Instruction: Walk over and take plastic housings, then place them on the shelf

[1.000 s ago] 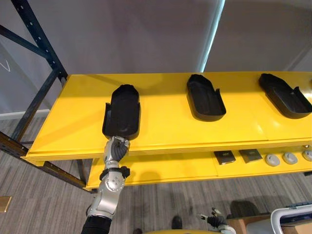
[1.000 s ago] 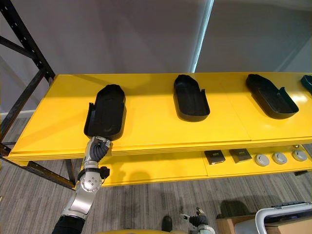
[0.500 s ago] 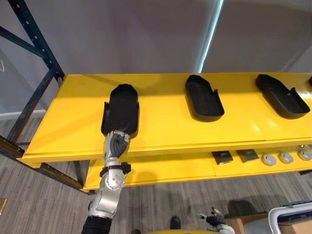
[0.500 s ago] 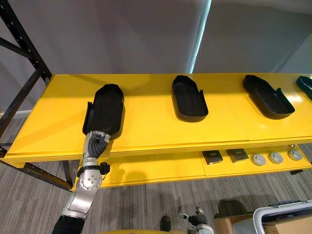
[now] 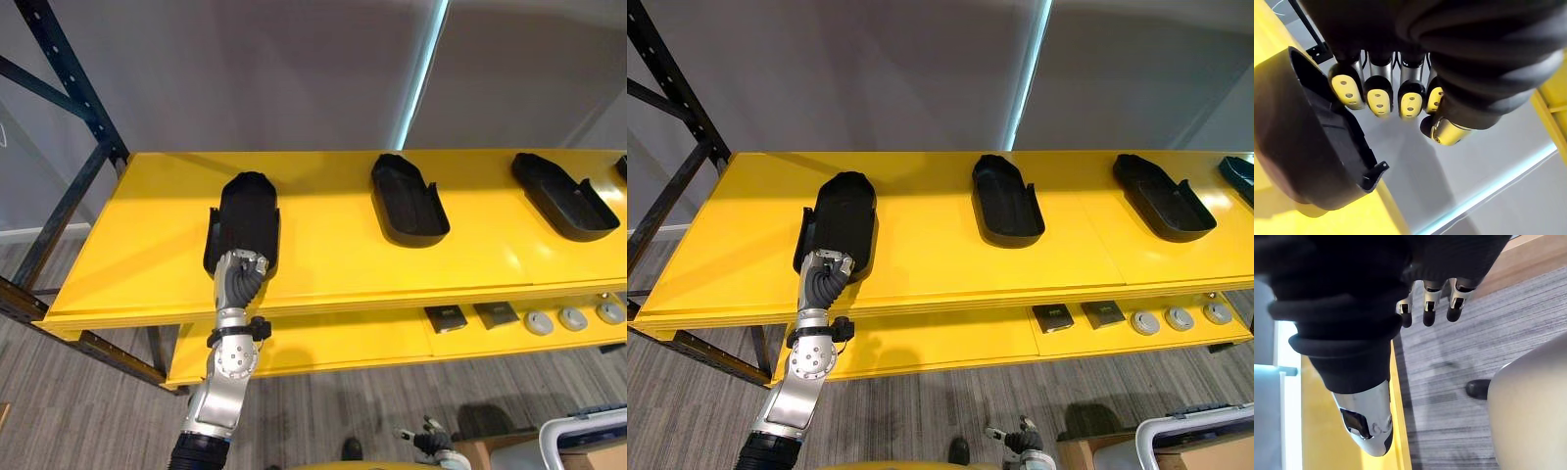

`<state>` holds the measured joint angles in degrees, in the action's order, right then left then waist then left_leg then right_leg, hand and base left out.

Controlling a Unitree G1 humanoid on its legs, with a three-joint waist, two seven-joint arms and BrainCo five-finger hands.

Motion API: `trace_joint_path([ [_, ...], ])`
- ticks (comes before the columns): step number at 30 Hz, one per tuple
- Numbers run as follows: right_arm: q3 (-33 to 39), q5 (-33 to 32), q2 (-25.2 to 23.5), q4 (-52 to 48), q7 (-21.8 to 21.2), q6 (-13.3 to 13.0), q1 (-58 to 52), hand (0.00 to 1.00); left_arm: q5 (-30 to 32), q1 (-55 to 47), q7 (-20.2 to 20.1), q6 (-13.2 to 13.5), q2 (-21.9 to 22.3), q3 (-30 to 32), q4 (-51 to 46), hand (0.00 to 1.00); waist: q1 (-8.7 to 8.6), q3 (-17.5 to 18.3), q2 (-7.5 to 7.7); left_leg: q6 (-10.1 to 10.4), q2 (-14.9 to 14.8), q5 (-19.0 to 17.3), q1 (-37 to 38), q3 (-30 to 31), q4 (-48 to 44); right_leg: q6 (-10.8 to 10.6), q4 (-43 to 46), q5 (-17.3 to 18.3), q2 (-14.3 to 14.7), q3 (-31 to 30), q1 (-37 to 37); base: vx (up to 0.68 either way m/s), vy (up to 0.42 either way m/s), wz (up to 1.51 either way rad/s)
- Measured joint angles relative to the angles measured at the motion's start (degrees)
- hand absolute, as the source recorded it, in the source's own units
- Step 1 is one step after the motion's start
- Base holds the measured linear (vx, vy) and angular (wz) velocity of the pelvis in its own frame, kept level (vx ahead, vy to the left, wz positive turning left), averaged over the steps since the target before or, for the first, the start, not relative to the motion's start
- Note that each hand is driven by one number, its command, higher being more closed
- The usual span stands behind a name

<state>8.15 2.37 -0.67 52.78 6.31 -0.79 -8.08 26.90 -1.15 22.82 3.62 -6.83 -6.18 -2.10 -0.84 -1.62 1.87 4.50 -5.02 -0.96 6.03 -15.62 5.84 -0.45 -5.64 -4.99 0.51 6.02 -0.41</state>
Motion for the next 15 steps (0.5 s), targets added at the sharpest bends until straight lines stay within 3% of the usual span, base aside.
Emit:
trace_joint_path([
  [15, 0.26, 0.05, -0.12, -0.14, 0.0, 0.15, 0.05, 0.0, -1.52, 0.18, -0.39, -0.45, 1.4, 1.13, 3.75, 1.0, -0.03, 0.05, 0.14, -0.31, 0.35, -0.28, -0.38, -0.15, -0.02, -0.17, -0.01, 0.1, -0.32, 0.02, -0.91, 0.01, 0.001, 0.0],
])
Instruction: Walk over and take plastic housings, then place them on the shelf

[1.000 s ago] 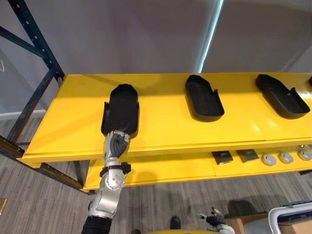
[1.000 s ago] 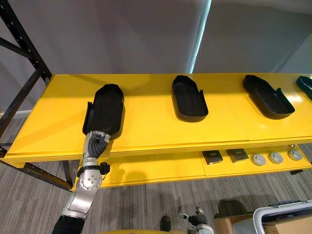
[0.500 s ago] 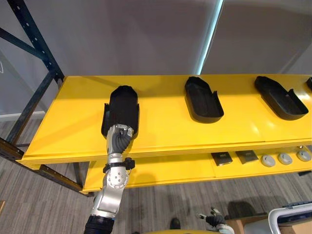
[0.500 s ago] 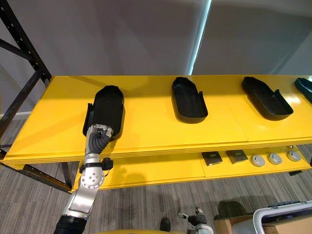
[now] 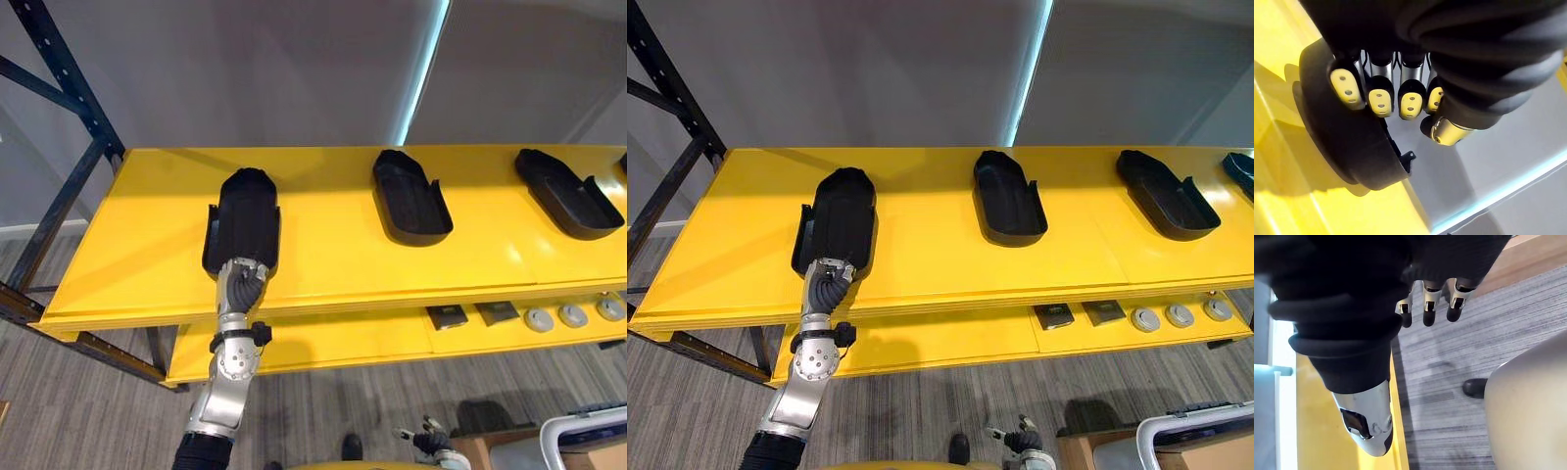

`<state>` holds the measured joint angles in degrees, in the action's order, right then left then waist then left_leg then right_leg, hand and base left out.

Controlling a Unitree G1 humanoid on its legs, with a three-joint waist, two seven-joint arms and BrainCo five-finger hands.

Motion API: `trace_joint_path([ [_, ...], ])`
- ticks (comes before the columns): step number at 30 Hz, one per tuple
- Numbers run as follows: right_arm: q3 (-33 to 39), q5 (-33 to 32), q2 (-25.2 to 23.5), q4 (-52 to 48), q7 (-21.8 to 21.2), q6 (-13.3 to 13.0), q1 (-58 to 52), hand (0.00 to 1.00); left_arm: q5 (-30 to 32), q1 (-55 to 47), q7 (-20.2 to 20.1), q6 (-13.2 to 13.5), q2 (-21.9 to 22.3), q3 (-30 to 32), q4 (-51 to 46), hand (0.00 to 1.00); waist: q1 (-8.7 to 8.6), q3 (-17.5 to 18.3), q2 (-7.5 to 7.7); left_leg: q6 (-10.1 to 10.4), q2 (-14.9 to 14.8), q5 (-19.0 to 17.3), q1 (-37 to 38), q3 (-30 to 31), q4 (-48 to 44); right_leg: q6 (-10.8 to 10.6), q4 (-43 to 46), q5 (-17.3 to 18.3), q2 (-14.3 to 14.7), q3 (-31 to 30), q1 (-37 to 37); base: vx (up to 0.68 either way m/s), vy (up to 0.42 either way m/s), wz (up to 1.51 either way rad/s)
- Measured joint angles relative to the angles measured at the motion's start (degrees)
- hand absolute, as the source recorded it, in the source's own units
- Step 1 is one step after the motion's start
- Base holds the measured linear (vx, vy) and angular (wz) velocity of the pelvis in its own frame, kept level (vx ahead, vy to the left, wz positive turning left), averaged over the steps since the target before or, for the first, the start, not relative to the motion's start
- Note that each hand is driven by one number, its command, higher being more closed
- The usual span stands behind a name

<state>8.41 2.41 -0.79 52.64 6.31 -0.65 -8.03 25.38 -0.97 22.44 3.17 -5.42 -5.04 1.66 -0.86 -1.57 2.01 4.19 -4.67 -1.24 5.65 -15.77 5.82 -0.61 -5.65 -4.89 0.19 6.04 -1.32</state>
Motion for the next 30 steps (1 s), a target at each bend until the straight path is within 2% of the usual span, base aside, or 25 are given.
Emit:
trace_joint_path([
  [9, 0.01, 0.44, -0.02, 0.01, -0.01, 0.0, -0.02, 0.0, 0.04, -0.02, -0.02, -0.38, 0.63, 1.05, 0.47, 1.0, 0.01, -0.07, 0.14, -0.02, 0.01, 0.01, -0.01, 0.01, 0.03, -0.02, -0.02, 0.01, -0.04, 0.03, 0.43, 0.0, 0.0, 0.0],
  [15, 0.07, 0.45, 0.06, 0.04, 0.0, -0.01, 0.0, 0.0, 0.19, 2.5, 0.1, -1.15, 0.43, 2.24, 4.29, 1.0, -0.02, -0.1, 0.31, -0.02, 0.12, 0.01, 0.01, 0.15, 0.02, -0.1, -0.01, 0.06, -0.11, 0.06, 0.07, 0.0, 0.0, 0.0],
  [18, 0.15, 0.47, 0.16, 0.11, 0.0, -0.02, 0.13, 0.0, 0.62, 5.15, 0.11, -1.66, -0.89, 2.77, 6.52, 1.0, -0.25, -0.12, 0.34, -0.02, 0.18, 0.01, -0.03, 0.25, 0.02, -0.1, -0.02, 0.06, -0.11, 0.07, 0.02, 0.0, 0.0, 0.0],
  [22, 0.23, 0.48, 0.13, 0.49, -0.01, -0.02, 0.91, 0.0, 0.73, 7.61, 0.13, -1.77, -3.02, 3.49, 8.71, 1.0, -1.56, -0.38, 0.55, -0.07, 0.62, 0.0, -0.25, 0.76, 0.02, -0.1, -0.05, 0.06, -0.17, 0.01, -0.2, 0.0, 0.0, 0.0],
  [30, 1.14, 0.49, 0.17, 0.64, -0.21, -0.01, 1.38, 0.0, 2.14, 12.75, 0.11, -2.08, -4.97, 4.39, 12.41, 1.0, -1.96, -0.93, 0.45, -0.31, 0.67, -0.19, -0.97, 0.66, -0.27, -0.09, -0.05, 0.07, -0.08, -0.33, -1.02, 0.0, 0.0, 0.0],
])
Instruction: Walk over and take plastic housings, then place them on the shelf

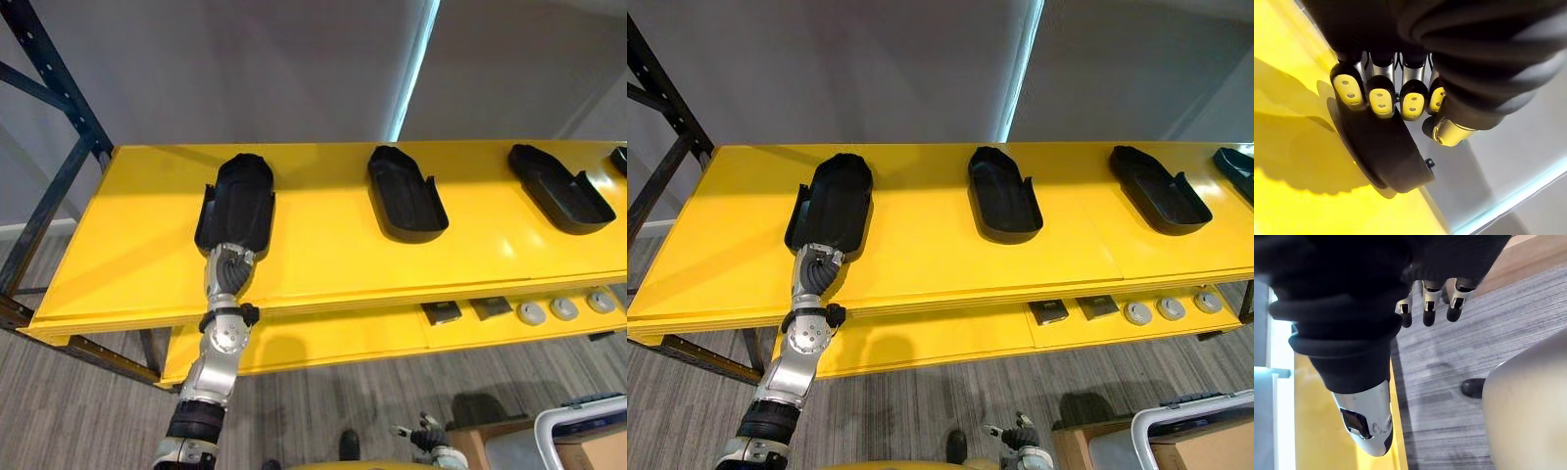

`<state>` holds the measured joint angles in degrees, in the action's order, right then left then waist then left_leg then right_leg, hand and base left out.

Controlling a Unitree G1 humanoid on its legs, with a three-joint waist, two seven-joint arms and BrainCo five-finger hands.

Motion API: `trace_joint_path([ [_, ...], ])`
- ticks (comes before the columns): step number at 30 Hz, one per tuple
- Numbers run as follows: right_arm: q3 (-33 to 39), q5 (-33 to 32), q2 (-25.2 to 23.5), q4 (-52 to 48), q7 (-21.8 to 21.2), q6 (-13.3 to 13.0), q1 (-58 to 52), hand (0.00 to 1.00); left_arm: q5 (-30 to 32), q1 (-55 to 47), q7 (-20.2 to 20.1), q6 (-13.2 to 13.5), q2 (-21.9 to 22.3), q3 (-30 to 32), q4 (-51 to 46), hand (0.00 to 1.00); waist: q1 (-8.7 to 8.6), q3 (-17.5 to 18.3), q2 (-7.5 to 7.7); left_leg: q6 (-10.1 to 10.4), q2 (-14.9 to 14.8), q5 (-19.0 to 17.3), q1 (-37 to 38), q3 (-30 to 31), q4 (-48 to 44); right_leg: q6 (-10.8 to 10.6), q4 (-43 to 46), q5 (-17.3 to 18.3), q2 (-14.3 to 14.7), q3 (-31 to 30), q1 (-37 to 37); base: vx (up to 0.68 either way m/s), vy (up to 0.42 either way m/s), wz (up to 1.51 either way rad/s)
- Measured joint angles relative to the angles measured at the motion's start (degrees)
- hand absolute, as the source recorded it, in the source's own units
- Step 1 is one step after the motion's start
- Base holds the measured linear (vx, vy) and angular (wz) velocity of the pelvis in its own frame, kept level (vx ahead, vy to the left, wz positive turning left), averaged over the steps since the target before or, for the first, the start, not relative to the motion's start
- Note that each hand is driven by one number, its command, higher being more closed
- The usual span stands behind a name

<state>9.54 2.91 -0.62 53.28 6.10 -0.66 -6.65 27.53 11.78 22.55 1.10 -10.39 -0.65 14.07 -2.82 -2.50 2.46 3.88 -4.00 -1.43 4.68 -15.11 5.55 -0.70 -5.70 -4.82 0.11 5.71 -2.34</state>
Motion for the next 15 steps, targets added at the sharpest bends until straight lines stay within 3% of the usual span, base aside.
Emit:
trace_joint_path([
  [5, 0.06, 0.0, 0.0, -0.03, -0.04, -0.03, 0.58, 0.0, 0.12, 1.05, -0.16, -0.58, -1.56, 0.93, 1.84, 1.0, -1.3, -0.4, -0.13, -0.25, 0.11, -0.17, 0.0, -0.23, -0.04, 0.0, 0.0, 0.0, -0.02, -0.34, -0.14, -0.01, -0.003, -0.03],
  [10, 0.47, -0.01, 0.01, -0.08, -0.03, -0.07, 0.8, 0.0, 0.05, 0.57, -0.21, -0.93, -1.52, 0.93, 2.33, 1.0, -1.29, -1.35, -0.03, -0.27, 0.14, -0.17, -0.02, -0.24, -0.09, 0.0, 0.02, -0.01, -0.03, -0.37, -0.19, -0.01, -0.001, -0.01],
  [15, 1.14, -0.04, 0.03, 0.02, -0.01, -0.07, 0.91, 0.0, -1.03, -2.1, -0.02, -0.28, -1.08, 0.78, -8.85, 1.0, -1.28, -1.39, -0.08, -0.29, 0.15, -0.16, 0.08, 0.32, -0.11, 0.01, 0.04, -0.02, -0.11, 0.44, 0.22, -0.01, -0.005, 0.06],
])
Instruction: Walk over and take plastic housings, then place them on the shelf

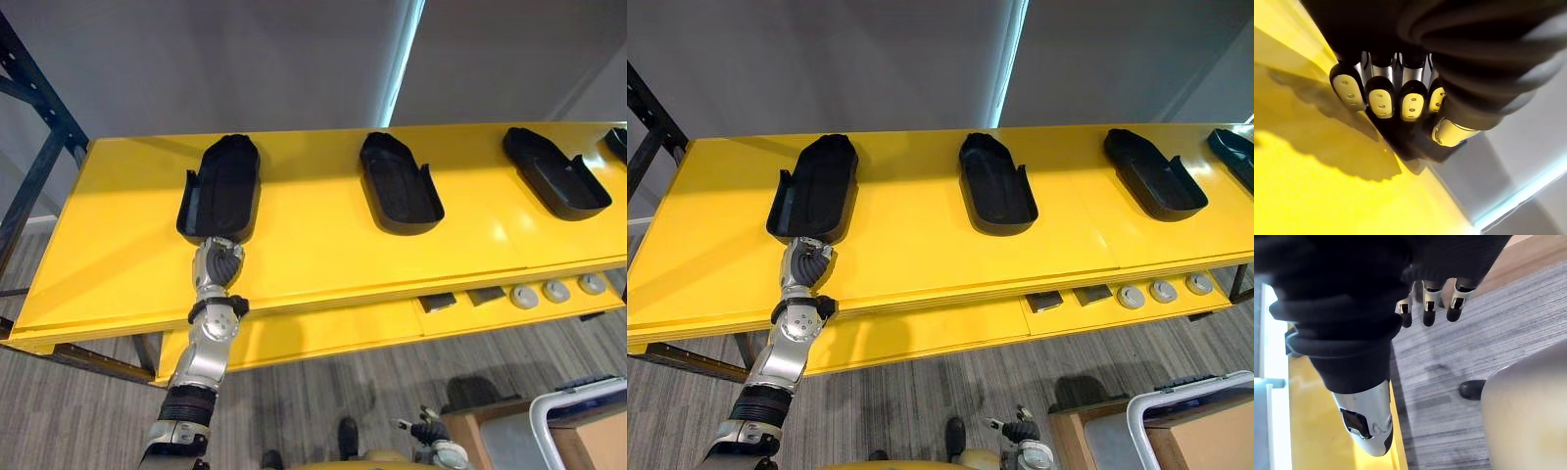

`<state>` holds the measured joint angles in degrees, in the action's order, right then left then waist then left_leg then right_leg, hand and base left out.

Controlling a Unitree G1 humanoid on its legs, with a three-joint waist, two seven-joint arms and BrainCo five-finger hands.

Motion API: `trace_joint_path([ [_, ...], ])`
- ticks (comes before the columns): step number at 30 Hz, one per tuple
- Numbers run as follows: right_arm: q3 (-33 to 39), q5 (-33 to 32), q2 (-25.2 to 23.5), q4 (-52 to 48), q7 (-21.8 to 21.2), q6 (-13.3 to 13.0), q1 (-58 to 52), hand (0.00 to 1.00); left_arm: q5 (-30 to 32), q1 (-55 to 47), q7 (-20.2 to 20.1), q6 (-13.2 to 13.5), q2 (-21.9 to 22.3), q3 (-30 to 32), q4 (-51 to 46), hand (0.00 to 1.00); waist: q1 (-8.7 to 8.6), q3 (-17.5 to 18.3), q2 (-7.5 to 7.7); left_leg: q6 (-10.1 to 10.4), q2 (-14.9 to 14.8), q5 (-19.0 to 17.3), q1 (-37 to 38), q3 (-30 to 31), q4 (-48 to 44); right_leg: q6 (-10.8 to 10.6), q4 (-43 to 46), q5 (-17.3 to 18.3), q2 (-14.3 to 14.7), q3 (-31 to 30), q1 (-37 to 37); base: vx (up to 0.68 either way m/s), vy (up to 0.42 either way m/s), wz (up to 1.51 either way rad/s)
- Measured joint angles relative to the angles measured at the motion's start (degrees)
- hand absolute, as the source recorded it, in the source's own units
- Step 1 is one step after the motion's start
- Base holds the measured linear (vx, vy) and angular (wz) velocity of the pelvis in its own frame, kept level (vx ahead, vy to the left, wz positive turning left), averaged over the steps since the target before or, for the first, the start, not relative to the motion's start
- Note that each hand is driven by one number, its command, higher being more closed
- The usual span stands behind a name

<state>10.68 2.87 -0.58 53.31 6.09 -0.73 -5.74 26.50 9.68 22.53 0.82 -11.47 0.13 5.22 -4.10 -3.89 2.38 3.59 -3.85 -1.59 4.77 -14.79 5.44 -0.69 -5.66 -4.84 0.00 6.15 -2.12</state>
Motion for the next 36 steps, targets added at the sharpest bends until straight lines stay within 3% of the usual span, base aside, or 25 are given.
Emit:
trace_joint_path([
  [6, -0.01, -0.03, 0.55, 2.1, -0.02, -0.05, 0.29, 0.0, -8.82, -9.92, 1.34, 5.74, 4.88, 1.72, -20.34, 1.0, 2.07, -0.16, -0.36, -0.59, -0.32, -0.58, -0.01, 0.89, -0.78, 0.0, 0.01, 0.0, -0.35, -0.11, 1.27, -0.02, 0.0, 0.08],
  [11, 0.07, -0.11, 0.94, 1.69, -0.04, 0.01, -0.05, 0.0, -20.64, -16.87, 4.7, 10.08, 7.59, 16.45, -29.61, 1.0, 3.86, -0.62, -1.52, -0.65, -0.68, -2.39, 0.14, 2.53, -2.07, -0.76, 0.53, 0.88, -0.54, 0.5, 2.9, -0.04, -0.014, 0.19],
  [14, 0.07, -0.08, 1.01, 1.53, 0.13, 0.2, -0.89, 0.0, -24.35, -23.34, 8.88, 11.07, 9.56, 25.27, -31.06, 1.0, 5.4, 0.02, -2.41, -0.62, -0.83, -1.82, 0.22, 3.79, -1.39, -1.08, 1.68, 2.02, -0.78, 2.36, 3.13, 0.01, -0.016, 0.36],
  [18, -1.08, -0.06, 1.17, 1.27, 0.35, 1.16, -1.07, 0.0, -27.85, -29.16, 8.06, 10.42, 11.89, 27.63, -23.85, 1.0, 7.0, 0.51, -2.3, -0.23, -0.91, -1.73, 0.19, 4.21, -2.94, -0.92, 1.68, 2.26, -1.02, 3.24, 4.14, 0.03, 0.013, 0.17],
  [19, -2.18, -0.04, 0.89, 0.17, 0.31, 1.24, -1.09, 0.0, -29.63, -30.03, 6.02, 8.77, 12.91, 28.28, -16.5, 0.0, 7.38, 0.65, -2.07, -0.17, -0.9, -1.96, 0.06, 4.44, -3.56, -0.91, 1.68, 2.27, -1.12, 3.37, 4.41, 0.0, 0.015, 0.06],
  [23, -3.43, 0.0, -1.16, -3.13, -0.11, 1.87, -0.99, 0.0, -33.74, -29.86, -0.41, 3.29, 13.77, 28.62, 5.0, 0.0, 8.02, 1.37, -0.96, -0.19, -0.93, -2.03, 0.82, 3.86, -3.83, -0.7, 1.98, 2.43, -1.18, 3.27, 4.88, -0.03, 0.002, -0.04],
  [25, -4.01, 0.01, -1.12, -3.59, -0.12, 2.14, -0.91, 0.0, -33.65, -29.64, -2.89, 1.84, 14.45, 28.52, 13.33, 0.0, 7.97, 1.59, -0.76, -0.29, -0.84, -2.12, 1.25, 3.43, -4.02, -0.73, 2.73, 3.03, -1.37, 3.25, 4.87, -0.07, 0.001, -0.1],
  [29, -3.82, 0.01, -1.07, -4.68, 0.31, 2.29, -2.02, 0.0, -32.9, -28.19, -6.97, 0.63, 15.3, 25.92, 28.7, 0.0, 7.91, 2.55, -0.57, -0.46, -0.77, -2.88, 1.5, 2.73, -4.48, -0.67, 3.68, 3.7, -1.65, 3.23, 4.83, -0.08, -0.002, -0.05],
  [36, -2.78, 0.04, -0.7, -4.9, 1.52, 2.21, -3.47, 0.0, -27.18, -24.01, -9.87, 0.3, 15.28, 22.03, 38.09, 0.0, 7.84, 2.92, -1.83, 0.07, -1.06, -2.25, 1.99, -0.58, -3.25, -0.69, 3.52, 3.68, -1.91, 3.15, 4.6, -0.03, -0.007, 0.0],
])
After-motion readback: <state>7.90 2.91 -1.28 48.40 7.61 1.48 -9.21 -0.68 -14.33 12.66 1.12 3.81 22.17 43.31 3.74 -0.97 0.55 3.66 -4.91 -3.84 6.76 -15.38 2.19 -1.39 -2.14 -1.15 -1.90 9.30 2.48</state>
